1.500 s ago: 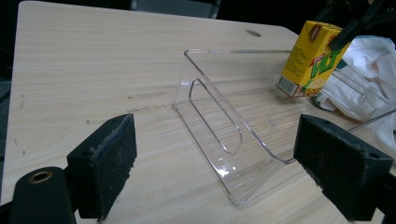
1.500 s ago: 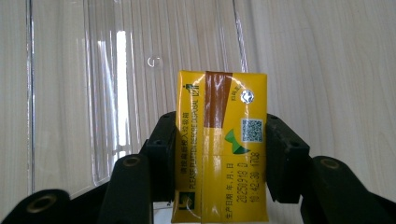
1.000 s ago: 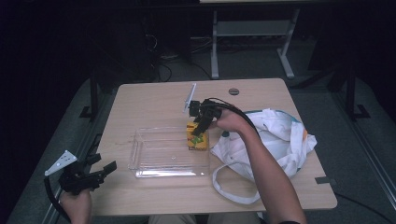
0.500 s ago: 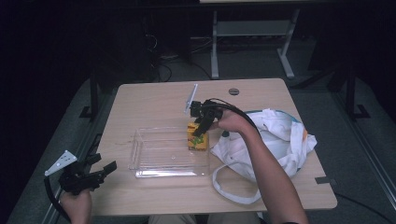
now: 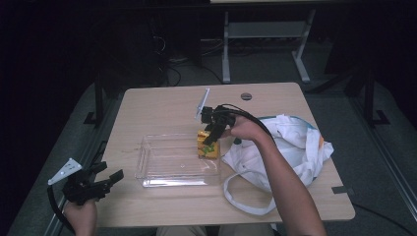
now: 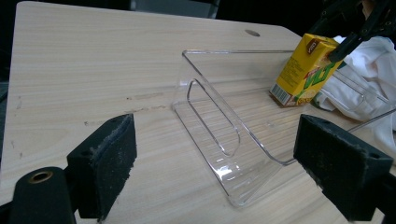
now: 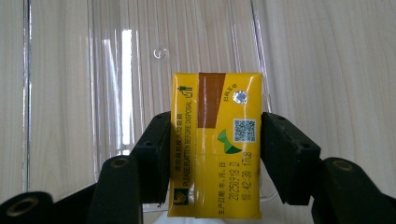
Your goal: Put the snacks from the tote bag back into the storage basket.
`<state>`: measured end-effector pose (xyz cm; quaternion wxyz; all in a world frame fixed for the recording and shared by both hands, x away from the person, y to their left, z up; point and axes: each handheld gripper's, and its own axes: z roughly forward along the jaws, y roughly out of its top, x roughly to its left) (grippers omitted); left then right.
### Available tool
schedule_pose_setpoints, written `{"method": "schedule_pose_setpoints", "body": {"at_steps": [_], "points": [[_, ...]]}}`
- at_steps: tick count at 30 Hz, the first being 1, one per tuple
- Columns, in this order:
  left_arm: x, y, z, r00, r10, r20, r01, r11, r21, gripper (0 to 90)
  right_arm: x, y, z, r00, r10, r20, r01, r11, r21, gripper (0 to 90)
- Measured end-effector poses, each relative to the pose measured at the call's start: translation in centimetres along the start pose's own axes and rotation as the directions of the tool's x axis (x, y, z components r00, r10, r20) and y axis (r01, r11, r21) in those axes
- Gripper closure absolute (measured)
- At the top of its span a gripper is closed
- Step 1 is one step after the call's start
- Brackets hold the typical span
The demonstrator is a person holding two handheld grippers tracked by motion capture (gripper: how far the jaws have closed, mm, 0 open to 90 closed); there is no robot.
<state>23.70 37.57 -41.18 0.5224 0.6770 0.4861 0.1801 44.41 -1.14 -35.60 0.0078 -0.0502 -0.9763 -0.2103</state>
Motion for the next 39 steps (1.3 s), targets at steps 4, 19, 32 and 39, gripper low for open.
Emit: {"method": "schedule_pose_setpoints", "body": {"at_steps": [4,19,32,39], "points": [[0.0,0.0,0.0,1.0,0.0,0.001,0.0,1.0,-0.001,12.7,0.0,-0.1,-0.1,1.0,0.007,0.0,-0.007,1.0,-0.001,45.0],[0.0,0.0,0.1,1.0,0.003,0.001,-0.003,1.0,0.004,12.7,0.1,-0.2,-0.1,0.9998,0.016,0.008,-0.016,1.0,-0.008,42.6],[0.0,0.0,0.1,1.0,0.003,0.001,-0.003,1.0,0.002,12.7,0.1,-0.5,-0.6,0.9996,0.027,0.012,-0.027,0.999,-0.034,38.8],[-0.1,0.0,0.1,1.0,0.005,0.002,-0.005,1.0,0.0,12.7,0.1,-0.8,-1.3,0.999,0.037,0.024,-0.035,0.998,-0.058,36.6]]}}
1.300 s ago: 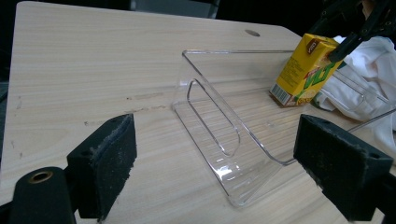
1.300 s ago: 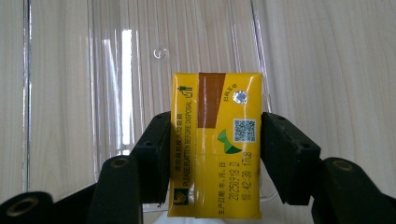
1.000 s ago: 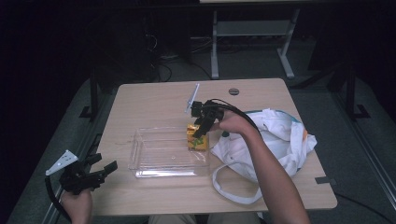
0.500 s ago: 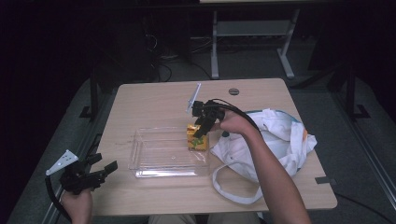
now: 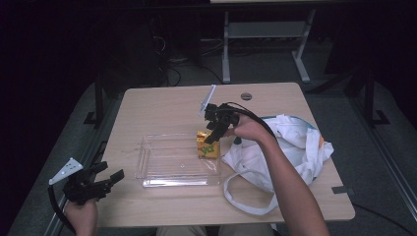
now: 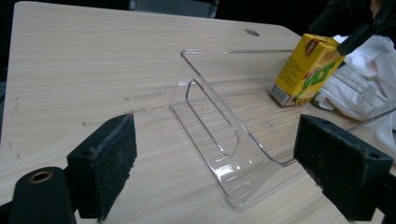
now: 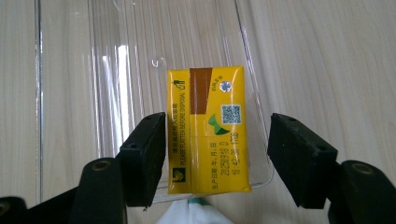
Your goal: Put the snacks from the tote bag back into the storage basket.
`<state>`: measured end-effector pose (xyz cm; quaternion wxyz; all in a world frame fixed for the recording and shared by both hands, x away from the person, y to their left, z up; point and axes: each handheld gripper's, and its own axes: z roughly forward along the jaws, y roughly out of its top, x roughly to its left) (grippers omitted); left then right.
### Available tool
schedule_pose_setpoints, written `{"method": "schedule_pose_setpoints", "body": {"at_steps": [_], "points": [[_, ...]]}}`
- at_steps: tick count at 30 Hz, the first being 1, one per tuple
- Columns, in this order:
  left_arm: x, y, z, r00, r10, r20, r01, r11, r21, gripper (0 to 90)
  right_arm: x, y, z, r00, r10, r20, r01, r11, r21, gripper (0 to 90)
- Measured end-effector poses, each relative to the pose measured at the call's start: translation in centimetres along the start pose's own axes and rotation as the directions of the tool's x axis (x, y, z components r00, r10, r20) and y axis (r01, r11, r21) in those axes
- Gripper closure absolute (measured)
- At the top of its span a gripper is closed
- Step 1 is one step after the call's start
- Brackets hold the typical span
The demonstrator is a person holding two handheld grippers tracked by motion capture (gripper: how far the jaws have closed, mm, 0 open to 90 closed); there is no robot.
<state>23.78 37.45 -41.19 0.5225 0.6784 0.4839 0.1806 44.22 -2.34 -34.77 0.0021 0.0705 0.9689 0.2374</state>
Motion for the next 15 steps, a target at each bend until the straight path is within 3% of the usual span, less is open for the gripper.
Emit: {"method": "schedule_pose_setpoints", "body": {"at_steps": [15], "points": [[-0.1,0.0,0.0,1.0,0.001,0.0,-0.001,1.0,0.01,12.7,0.1,-0.9,-1.5,0.9996,0.026,0.013,-0.025,0.999,-0.035,35.2]]}}
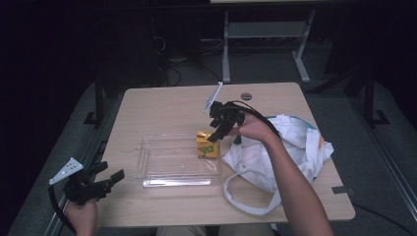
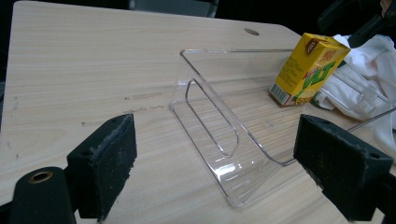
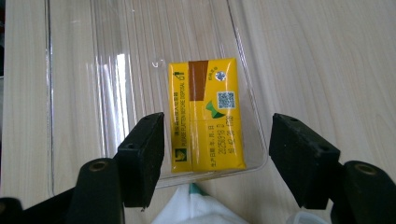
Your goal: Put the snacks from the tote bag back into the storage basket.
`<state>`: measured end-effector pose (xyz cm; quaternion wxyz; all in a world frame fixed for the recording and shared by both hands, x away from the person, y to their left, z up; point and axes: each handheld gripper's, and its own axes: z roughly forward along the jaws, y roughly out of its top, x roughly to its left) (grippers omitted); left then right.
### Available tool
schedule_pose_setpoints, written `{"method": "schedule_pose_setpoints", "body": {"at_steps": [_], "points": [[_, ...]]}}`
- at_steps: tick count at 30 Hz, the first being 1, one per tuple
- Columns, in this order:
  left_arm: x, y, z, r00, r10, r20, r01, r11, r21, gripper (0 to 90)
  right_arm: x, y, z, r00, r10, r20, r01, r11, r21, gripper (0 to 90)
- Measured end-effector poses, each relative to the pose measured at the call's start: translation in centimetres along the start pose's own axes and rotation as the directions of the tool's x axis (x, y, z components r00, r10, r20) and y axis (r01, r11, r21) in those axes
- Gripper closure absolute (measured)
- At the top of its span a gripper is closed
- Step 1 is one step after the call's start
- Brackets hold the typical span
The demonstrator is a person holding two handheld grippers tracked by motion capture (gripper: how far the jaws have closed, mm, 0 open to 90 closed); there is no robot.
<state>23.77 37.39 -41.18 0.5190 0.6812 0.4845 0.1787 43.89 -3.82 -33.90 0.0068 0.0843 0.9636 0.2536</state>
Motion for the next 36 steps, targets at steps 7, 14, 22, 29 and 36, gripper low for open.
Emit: {"method": "schedule_pose_setpoints", "body": {"at_steps": [7,14,22,29,36], "points": [[0.0,0.0,0.0,1.0,0.001,-0.001,-0.001,1.0,0.001,12.7,0.0,-0.5,-0.7,0.9999,0.007,0.008,-0.007,1.0,-0.01,35.0],[-0.1,0.0,0.1,1.0,0.002,0.001,-0.002,1.0,-0.001,12.6,0.0,-1.1,-1.3,0.9997,0.02,0.015,-0.02,1.0,-0.02,35.0],[-0.1,0.0,0.1,1.0,0.002,0.0,-0.002,1.0,-0.001,12.7,0.1,-1.4,-1.8,0.9994,0.026,0.023,-0.026,0.999,-0.023,34.5],[-0.1,0.0,0.1,1.0,0.002,0.0,-0.002,1.0,-0.002,12.7,0.0,-1.8,-2.0,0.9993,0.032,0.022,-0.031,0.999,-0.031,34.5],[-0.1,0.0,0.1,1.0,0.003,0.001,-0.003,1.0,-0.003,12.7,0.0,-2.3,-2.2,0.9987,0.043,0.026,-0.042,0.999,-0.034,34.4]]}}
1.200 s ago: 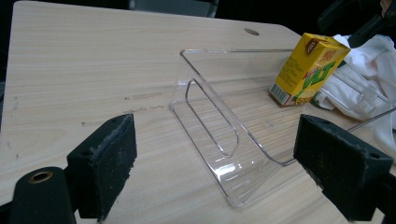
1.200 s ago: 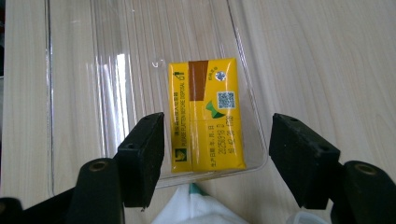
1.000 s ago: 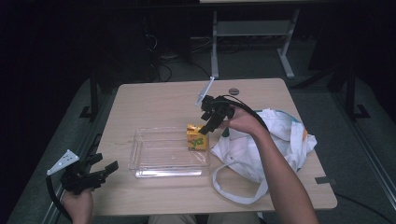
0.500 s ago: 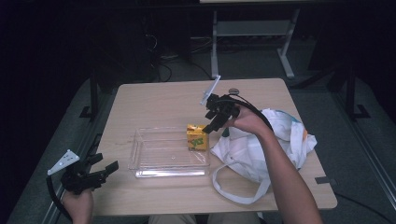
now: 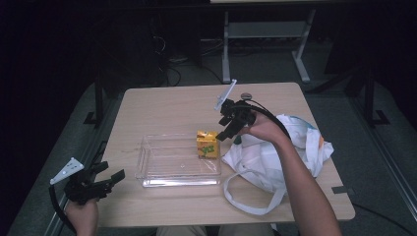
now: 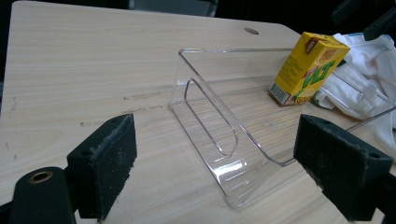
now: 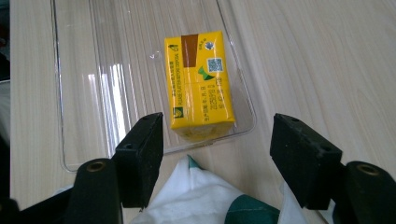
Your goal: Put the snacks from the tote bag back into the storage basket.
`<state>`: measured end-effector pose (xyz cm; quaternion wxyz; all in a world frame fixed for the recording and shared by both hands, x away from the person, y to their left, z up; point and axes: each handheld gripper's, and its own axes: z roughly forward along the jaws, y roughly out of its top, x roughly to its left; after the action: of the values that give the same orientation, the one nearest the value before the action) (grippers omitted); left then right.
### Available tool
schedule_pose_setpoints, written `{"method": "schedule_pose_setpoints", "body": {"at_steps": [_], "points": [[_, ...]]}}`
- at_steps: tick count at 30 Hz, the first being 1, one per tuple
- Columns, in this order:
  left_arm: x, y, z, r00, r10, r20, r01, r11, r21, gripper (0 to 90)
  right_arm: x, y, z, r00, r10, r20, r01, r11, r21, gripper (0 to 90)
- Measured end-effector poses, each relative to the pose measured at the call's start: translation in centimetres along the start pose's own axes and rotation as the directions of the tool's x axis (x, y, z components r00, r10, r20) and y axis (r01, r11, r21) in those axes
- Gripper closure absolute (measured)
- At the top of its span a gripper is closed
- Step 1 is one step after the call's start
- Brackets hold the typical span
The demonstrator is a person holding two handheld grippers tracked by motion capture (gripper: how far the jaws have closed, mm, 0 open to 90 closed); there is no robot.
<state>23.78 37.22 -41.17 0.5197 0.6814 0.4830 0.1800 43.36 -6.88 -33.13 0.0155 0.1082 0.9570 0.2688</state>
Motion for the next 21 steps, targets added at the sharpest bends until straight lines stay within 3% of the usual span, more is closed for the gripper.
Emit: {"method": "schedule_pose_setpoints", "body": {"at_steps": [21], "points": [[-0.1,0.0,0.2,1.0,0.002,0.004,-0.002,1.0,0.006,12.7,0.0,-2.9,-1.4,0.9987,0.048,0.017,-0.047,0.998,-0.04,34.7]]}}
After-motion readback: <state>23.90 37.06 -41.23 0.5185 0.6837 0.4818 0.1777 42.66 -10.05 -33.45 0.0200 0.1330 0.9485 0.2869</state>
